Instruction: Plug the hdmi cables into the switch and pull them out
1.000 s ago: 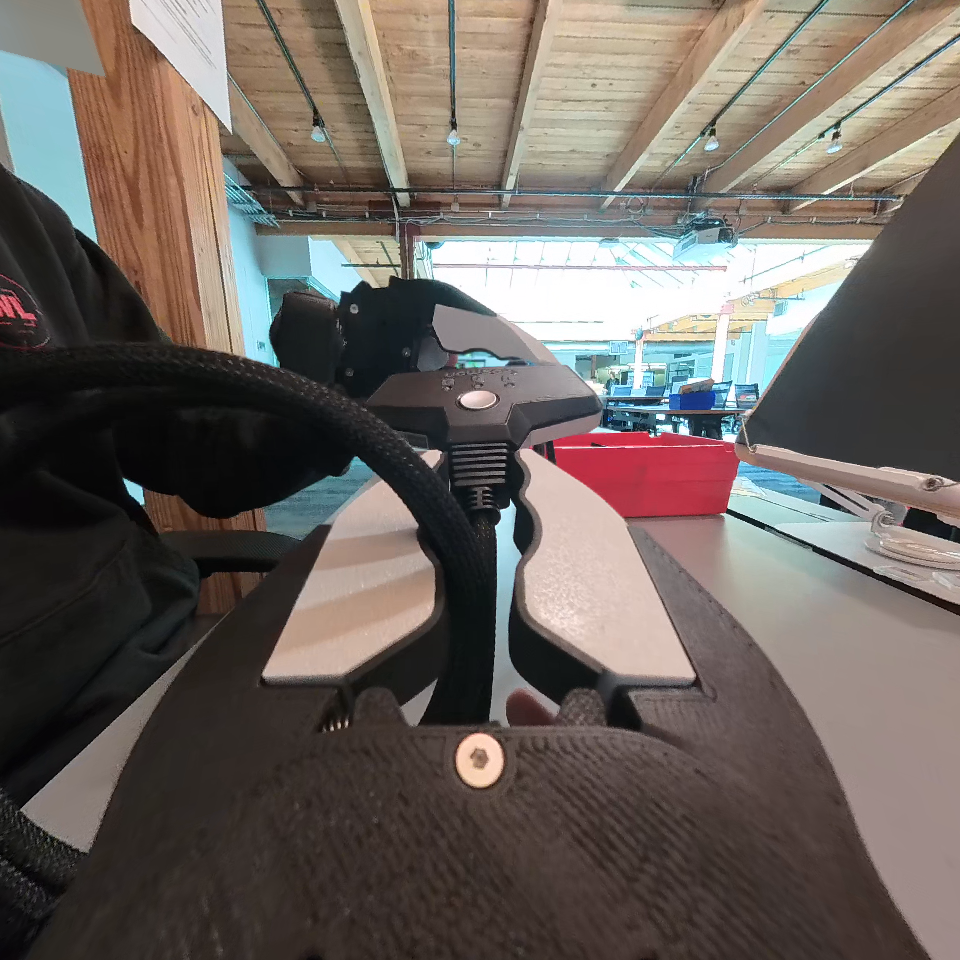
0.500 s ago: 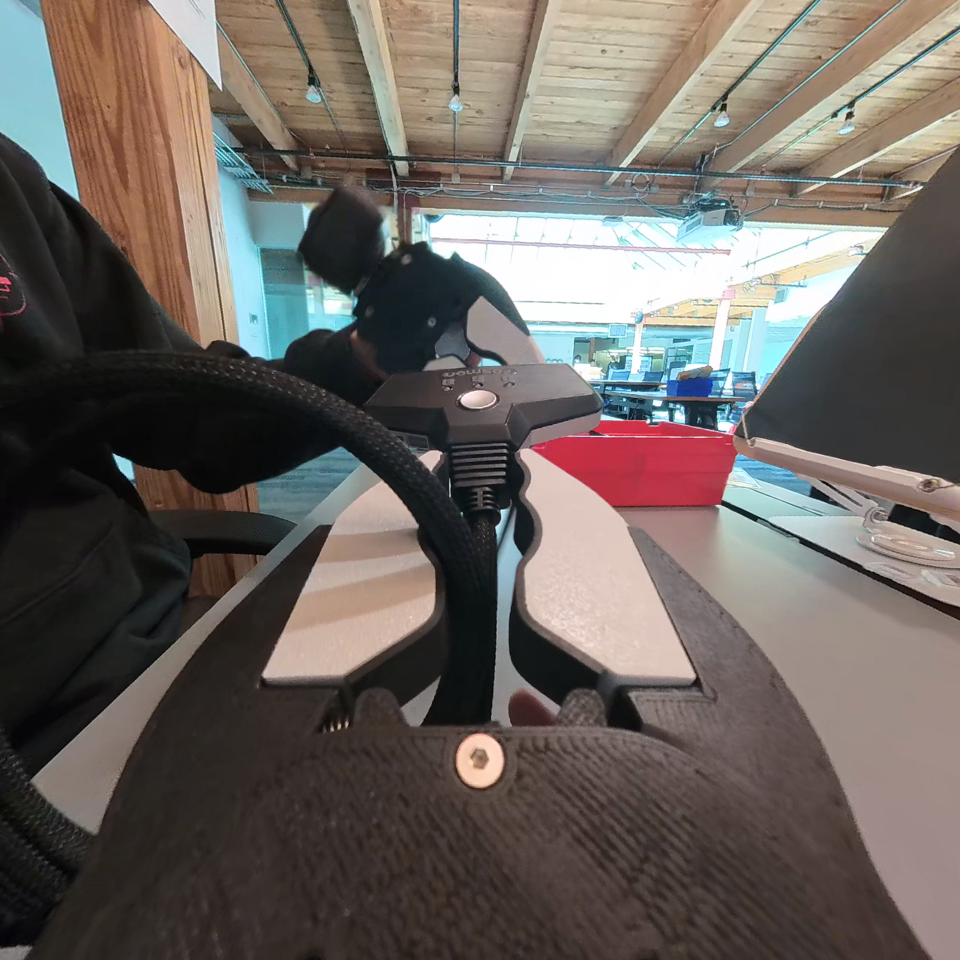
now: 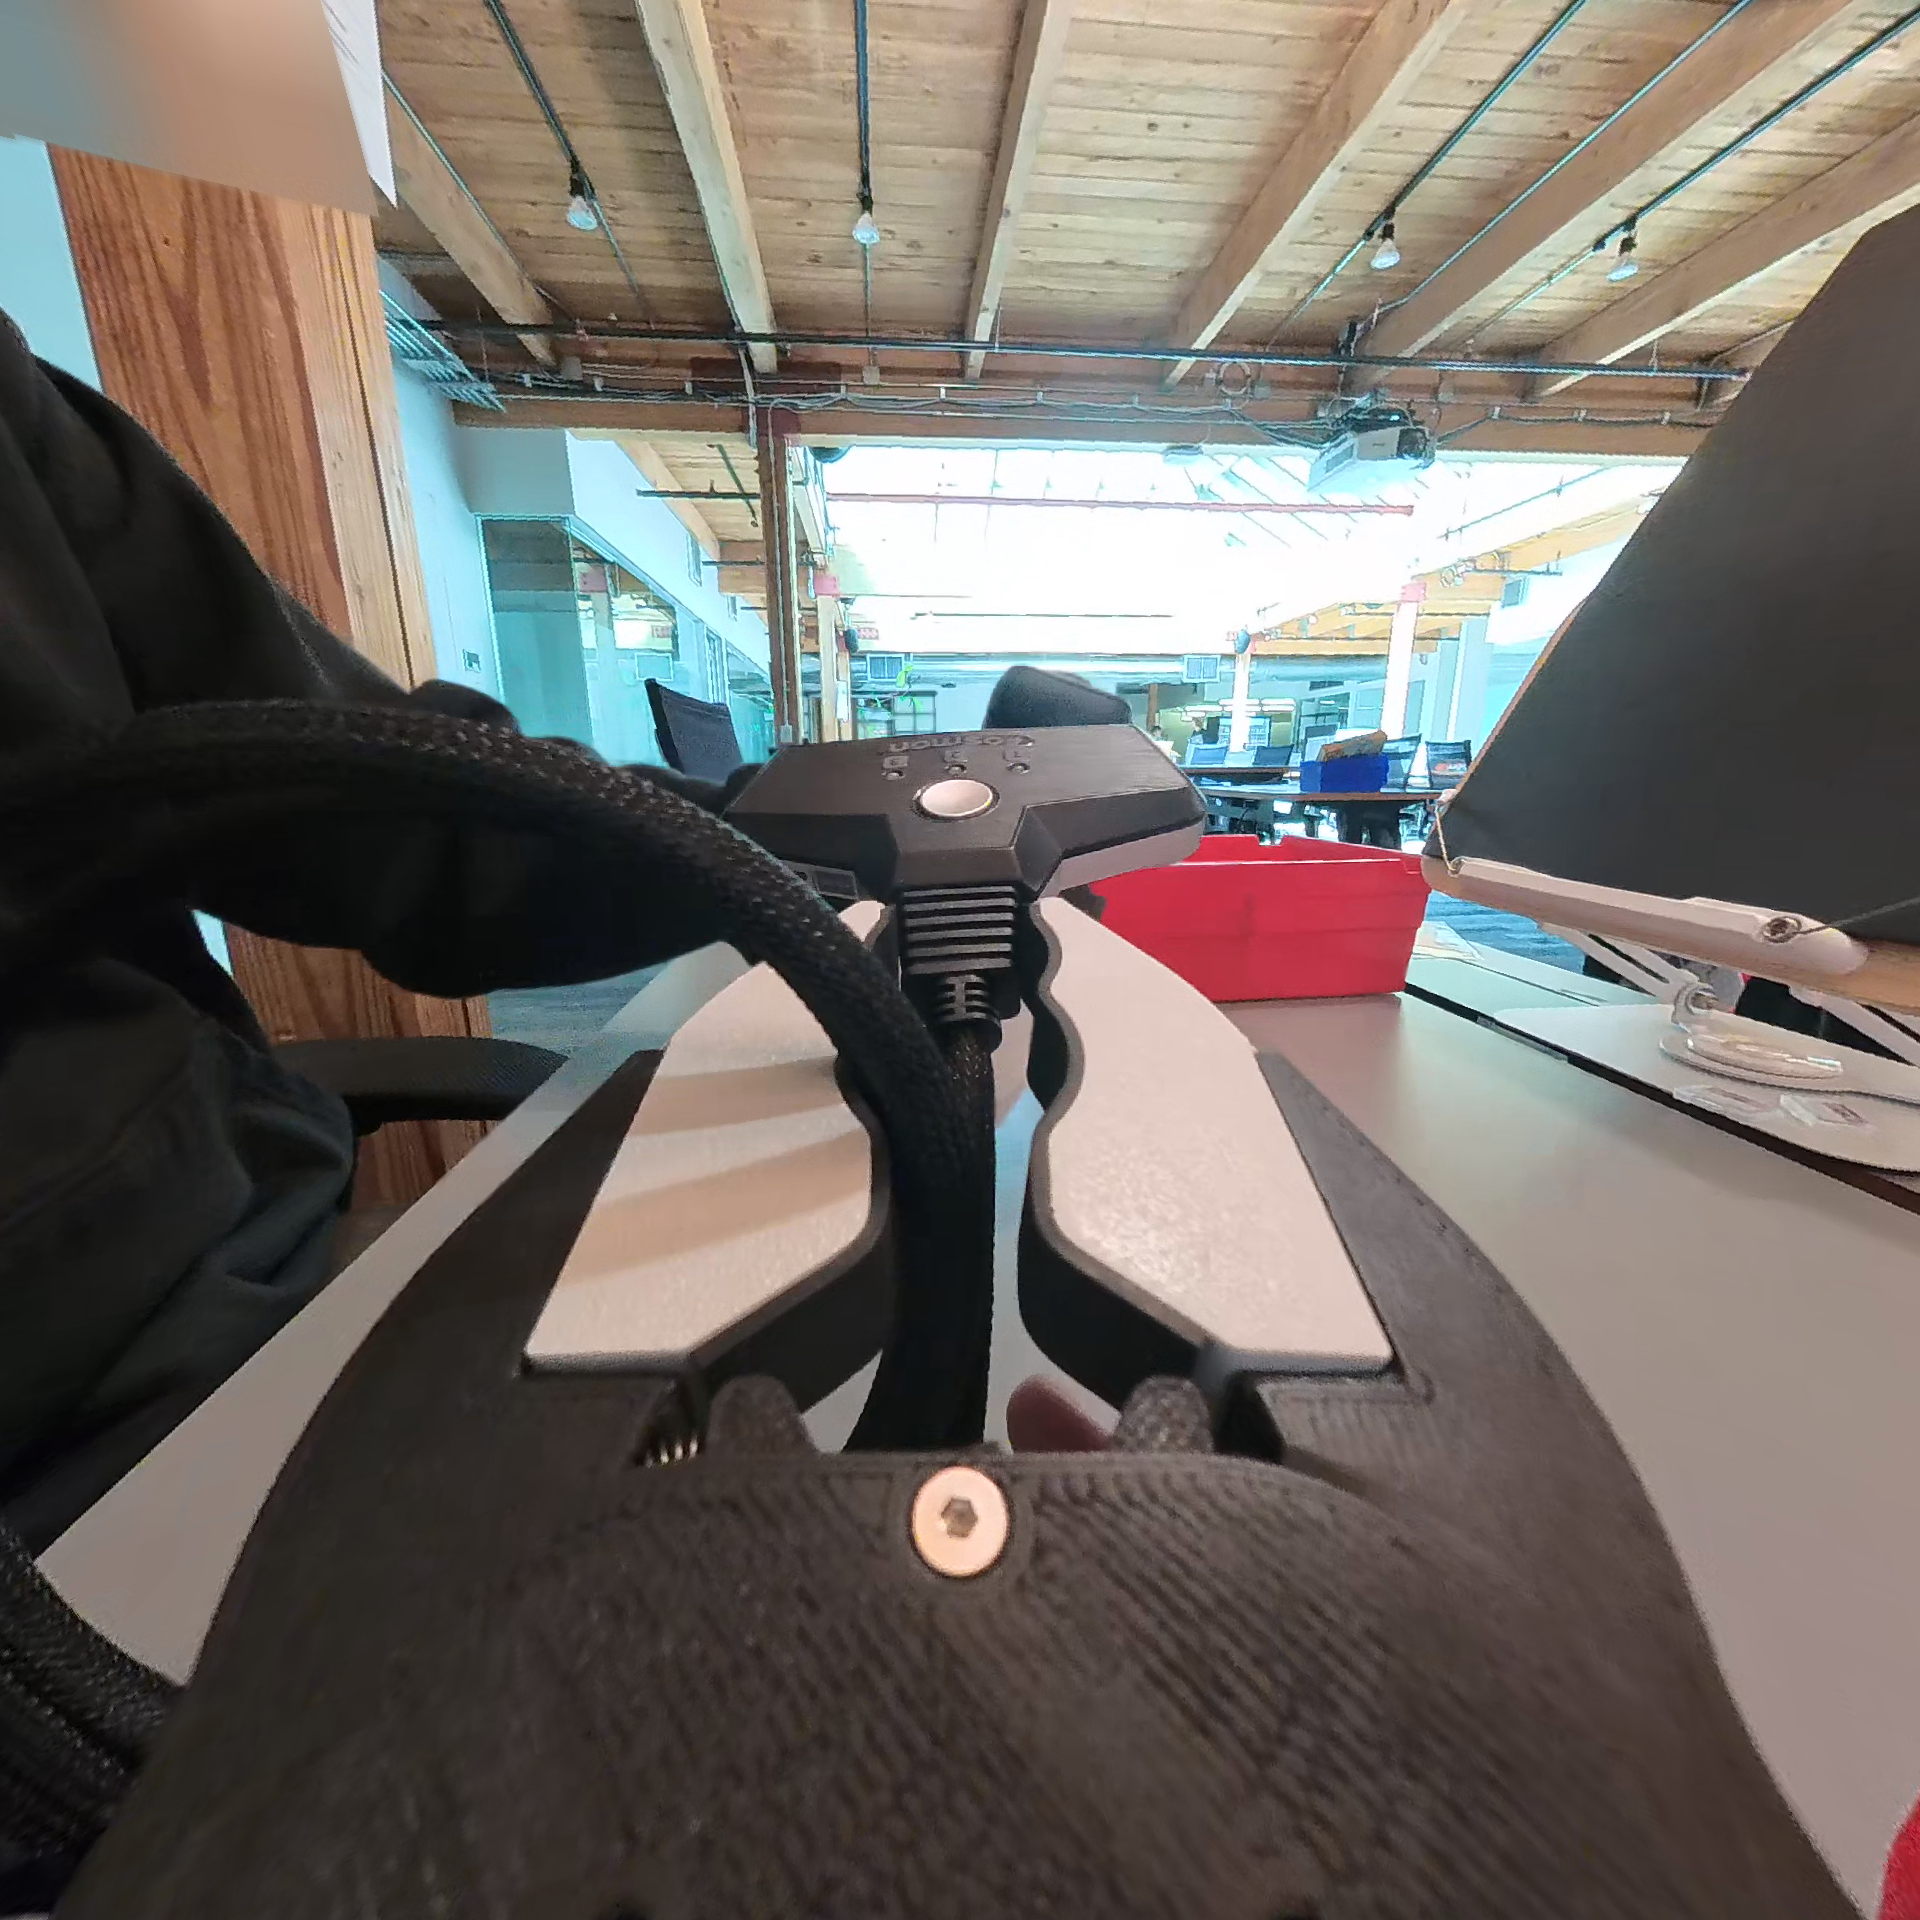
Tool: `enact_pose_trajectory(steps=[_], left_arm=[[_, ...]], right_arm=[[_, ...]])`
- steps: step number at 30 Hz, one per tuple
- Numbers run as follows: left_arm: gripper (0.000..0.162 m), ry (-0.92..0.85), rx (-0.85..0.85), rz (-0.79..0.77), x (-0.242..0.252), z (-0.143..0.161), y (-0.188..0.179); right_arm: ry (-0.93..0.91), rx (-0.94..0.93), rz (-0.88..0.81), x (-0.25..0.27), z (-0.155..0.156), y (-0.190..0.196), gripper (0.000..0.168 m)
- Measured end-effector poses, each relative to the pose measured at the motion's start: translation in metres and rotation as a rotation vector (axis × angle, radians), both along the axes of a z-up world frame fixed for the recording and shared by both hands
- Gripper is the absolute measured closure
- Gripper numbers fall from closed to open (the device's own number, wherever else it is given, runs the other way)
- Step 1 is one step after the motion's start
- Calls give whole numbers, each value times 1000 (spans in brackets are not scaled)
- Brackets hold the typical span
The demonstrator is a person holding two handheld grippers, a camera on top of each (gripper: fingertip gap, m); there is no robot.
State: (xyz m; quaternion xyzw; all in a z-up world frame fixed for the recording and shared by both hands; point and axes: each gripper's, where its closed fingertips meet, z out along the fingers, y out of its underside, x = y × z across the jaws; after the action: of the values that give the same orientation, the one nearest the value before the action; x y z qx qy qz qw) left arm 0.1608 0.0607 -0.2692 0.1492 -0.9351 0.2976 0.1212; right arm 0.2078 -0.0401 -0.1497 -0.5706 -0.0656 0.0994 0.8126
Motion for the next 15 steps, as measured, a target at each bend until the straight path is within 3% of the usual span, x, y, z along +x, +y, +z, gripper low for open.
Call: enact_pose_trajectory(steps=[4,7,11,15], left_arm=[[132,-281,126,102,33,-14,8],[123,-450,176,221,49,0,20],[145,-532,145,361,39,32,16],[148,-624,372,392,27,21,21]], right_arm=[[1,-4,-15,3,-1,-1,146],[4,0,-27,5,-1,-2,146],[8,5,-34,7,0,-3,146],[2,-4,-35,6,-2,0,146]])
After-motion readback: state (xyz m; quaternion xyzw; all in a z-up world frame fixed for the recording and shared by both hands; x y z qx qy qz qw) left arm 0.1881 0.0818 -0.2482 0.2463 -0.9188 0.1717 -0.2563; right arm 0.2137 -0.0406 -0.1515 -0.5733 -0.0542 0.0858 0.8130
